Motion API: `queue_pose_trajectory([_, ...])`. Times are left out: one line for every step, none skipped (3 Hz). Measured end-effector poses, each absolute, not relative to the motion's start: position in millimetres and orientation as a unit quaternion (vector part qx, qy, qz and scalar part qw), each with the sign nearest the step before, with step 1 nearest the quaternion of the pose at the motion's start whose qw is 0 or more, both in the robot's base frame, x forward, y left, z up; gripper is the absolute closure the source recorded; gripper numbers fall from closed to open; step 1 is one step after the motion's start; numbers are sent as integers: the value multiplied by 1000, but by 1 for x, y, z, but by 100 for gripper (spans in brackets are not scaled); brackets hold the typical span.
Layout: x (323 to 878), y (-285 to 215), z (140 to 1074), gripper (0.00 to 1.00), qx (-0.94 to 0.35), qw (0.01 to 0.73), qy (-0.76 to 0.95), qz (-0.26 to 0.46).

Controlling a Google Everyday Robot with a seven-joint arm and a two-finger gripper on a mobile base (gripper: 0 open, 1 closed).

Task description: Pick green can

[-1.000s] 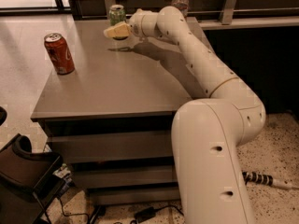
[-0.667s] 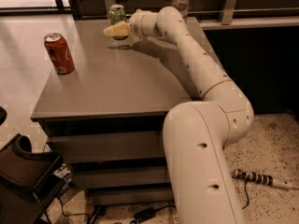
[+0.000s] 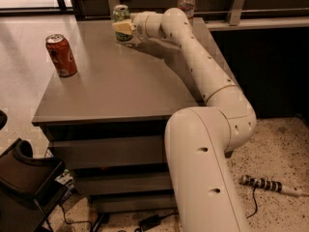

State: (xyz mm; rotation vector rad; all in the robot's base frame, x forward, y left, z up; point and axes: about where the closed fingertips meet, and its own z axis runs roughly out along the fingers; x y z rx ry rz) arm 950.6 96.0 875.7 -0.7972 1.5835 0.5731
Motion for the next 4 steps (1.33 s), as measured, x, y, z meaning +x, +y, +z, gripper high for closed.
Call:
queue_pose_trajectory([950, 100, 874, 64, -345, 595, 682, 248])
queue_pose_trajectory([950, 103, 872, 88, -346, 594, 682, 250])
queue_pose_trajectory([950, 106, 870, 100, -347, 593, 682, 251])
queue_pose_trajectory([945, 105, 873, 100, -352, 585, 685, 253])
